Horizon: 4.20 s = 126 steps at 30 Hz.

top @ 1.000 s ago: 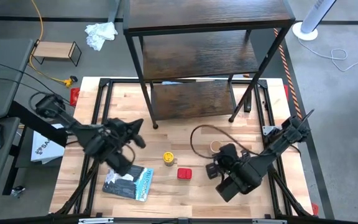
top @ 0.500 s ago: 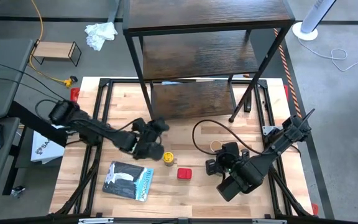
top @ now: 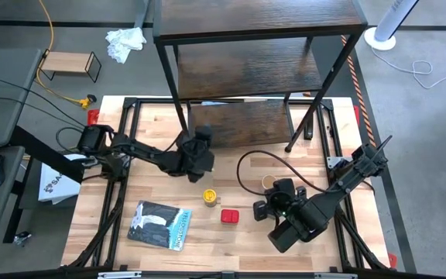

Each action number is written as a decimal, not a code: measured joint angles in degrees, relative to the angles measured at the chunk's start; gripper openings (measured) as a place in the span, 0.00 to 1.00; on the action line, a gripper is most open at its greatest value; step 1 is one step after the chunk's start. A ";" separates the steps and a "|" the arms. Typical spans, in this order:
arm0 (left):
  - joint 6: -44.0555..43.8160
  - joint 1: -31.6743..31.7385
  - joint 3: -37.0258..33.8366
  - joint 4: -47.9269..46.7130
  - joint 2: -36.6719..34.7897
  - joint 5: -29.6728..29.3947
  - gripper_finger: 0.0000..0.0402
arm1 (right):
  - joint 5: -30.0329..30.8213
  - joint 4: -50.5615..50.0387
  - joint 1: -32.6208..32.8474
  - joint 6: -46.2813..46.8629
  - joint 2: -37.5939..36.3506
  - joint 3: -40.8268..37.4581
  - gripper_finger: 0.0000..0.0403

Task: Shelf spices
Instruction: Adjust the shelf

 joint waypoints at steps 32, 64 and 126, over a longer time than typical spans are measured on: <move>-3.78 3.73 0.04 -35.33 -17.62 -0.03 0.00 | 1.42 2.25 0.42 -2.95 0.02 0.00 0.00; 37.31 -29.28 -0.02 -55.17 -42.97 25.12 0.00 | -0.08 20.71 0.73 -13.96 -0.04 -7.46 0.00; 54.08 -41.02 0.00 -57.14 -47.56 11.71 0.00 | -0.79 16.26 -16.71 -23.41 -37.92 -42.14 0.00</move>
